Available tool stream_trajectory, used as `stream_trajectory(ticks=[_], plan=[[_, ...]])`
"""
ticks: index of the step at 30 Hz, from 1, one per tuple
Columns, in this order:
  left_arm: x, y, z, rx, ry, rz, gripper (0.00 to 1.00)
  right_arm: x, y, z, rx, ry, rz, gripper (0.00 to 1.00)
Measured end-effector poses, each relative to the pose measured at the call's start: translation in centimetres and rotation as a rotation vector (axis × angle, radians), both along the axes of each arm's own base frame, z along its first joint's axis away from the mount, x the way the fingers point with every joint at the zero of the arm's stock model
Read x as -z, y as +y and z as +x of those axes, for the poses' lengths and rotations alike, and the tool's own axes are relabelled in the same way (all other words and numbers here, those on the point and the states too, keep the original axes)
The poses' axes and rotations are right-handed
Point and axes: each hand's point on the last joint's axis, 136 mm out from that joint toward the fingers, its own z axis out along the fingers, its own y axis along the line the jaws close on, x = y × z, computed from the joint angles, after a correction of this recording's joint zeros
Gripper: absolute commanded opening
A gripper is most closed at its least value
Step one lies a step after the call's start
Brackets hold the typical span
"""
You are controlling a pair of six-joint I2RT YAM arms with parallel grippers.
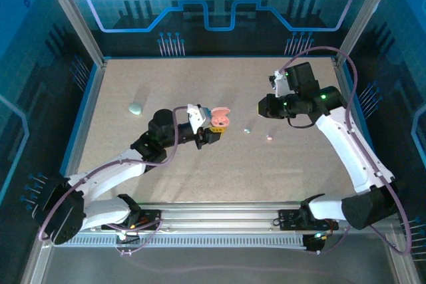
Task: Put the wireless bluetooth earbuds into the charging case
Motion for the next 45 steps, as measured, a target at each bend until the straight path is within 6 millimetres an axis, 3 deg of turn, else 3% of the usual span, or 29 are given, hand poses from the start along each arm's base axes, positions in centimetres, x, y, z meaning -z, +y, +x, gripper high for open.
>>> stream_trajectory(ticks=[6, 16, 22, 31, 45], plan=[[0.6, -0.7, 0.8, 0.005, 0.011, 0.007, 0.32, -2.8, -0.4, -0.5, -0.002, -0.063, 0.074, 0.15], [-1.1, -1.6, 0.9, 0.053, -0.095, -0.049, 0.32, -7.7, 3.4, -2.9, -0.195, -0.131, 0.359, 0.14], [-2.6, -1.9, 0.7, 0.071, -0.177, -0.085, 0.32, -7.6, 4.9, -3.6, -0.26, -0.085, 0.472, 0.14], [-3.2, -2.4, 0.4, 0.088, -0.242, -0.095, 0.31, -8.7, 6.0, -4.5, -0.319, -0.082, 0.556, 0.14], [-2.3, -2.8, 0.7, 0.092, -0.214, -0.089, 0.31, -8.5, 6.8, -4.5, -0.335, -0.045, 0.641, 0.15]])
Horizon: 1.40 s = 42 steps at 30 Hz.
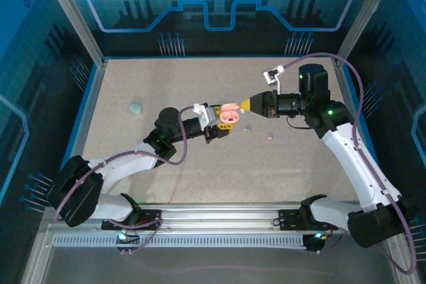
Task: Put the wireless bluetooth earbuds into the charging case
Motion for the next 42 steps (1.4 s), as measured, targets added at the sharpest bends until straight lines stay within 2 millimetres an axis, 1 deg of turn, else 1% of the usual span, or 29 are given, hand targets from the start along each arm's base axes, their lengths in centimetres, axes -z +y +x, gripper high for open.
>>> stream_trajectory(ticks=[3, 8, 15, 20, 29, 37, 42], plan=[[0.1, -0.1, 0.1, 0.0, 0.004, -0.006, 0.31, 0.2, 0.2, 0.0, -0.01, 0.022, 0.026, 0.15], [-0.4, -0.1, 0.2, 0.001, 0.006, -0.023, 0.31, 0.3, 0.8, 0.1, -0.039, 0.083, 0.096, 0.14], [-0.7, -0.1, 0.3, -0.002, 0.0, -0.028, 0.31, 1.0, 1.6, 1.3, -0.058, 0.213, 0.176, 0.14], [-0.7, -0.1, 0.5, -0.011, 0.0, -0.029, 0.31, 0.8, 1.7, 1.5, -0.053, 0.237, 0.192, 0.15], [0.1, -0.1, 1.2, -0.038, 0.022, -0.02, 0.32, 1.6, 2.4, 1.4, -0.027, 0.238, 0.152, 0.15], [0.3, -0.1, 1.4, -0.045, 0.037, -0.023, 0.32, 1.6, 3.5, 0.7, -0.012, 0.165, 0.063, 0.14], [0.6, -0.1, 1.6, -0.053, 0.051, -0.022, 0.32, 2.3, 3.8, 1.0, 0.025, 0.126, 0.006, 0.14]])
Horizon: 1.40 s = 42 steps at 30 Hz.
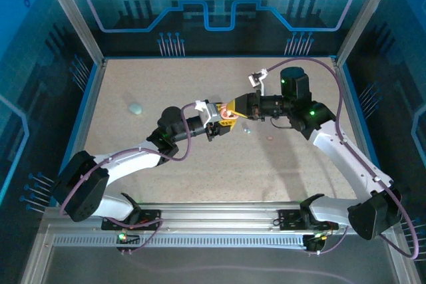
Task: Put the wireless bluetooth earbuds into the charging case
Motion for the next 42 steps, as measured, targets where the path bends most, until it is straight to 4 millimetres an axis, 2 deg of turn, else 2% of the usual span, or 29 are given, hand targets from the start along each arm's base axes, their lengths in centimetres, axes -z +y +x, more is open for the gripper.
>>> stream_trajectory(ticks=[5, 8, 11, 16, 24, 42], plan=[[0.6, 0.0, 0.3, -0.008, 0.016, 0.011, 0.32, 0.8, 0.2, 0.4, 0.02, -0.009, -0.039, 0.15], [-0.2, -0.3, 0.1, 0.003, -0.002, -0.002, 0.32, 2.2, 1.0, 0.4, 0.008, 0.02, -0.071, 0.14], [0.1, -0.3, 0.2, 0.0, 0.008, 0.005, 0.32, 2.6, 1.1, 0.6, 0.016, 0.02, -0.086, 0.14], [0.2, -0.3, 0.3, -0.003, 0.011, 0.007, 0.32, 2.8, 1.1, 0.8, 0.034, -0.001, -0.104, 0.14], [-0.3, -0.3, 0.2, -0.002, -0.006, -0.006, 0.32, 1.8, 0.2, 1.1, 0.103, -0.065, -0.12, 0.14], [0.1, -0.3, 0.4, -0.009, 0.024, -0.005, 0.32, 2.5, 0.1, 2.1, 0.183, -0.083, -0.098, 0.14]])
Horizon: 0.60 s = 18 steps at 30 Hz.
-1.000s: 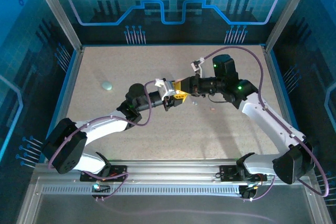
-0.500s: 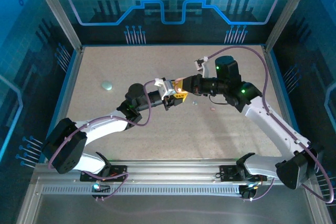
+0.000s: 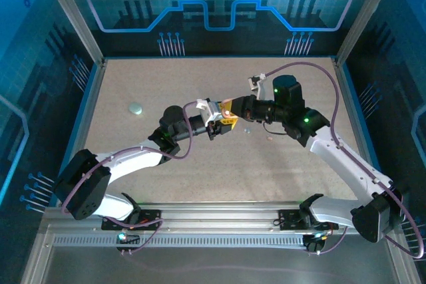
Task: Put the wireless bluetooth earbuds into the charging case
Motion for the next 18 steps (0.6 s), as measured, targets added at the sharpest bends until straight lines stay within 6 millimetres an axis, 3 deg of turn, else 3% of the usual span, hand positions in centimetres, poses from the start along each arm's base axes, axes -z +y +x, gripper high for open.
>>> stream_trajectory(ticks=[18], plan=[[0.78, -0.22, -0.15, 0.005, 0.033, 0.018, 0.32, 0.82, -0.12, -0.48, -0.005, -0.064, -0.102, 0.24]])
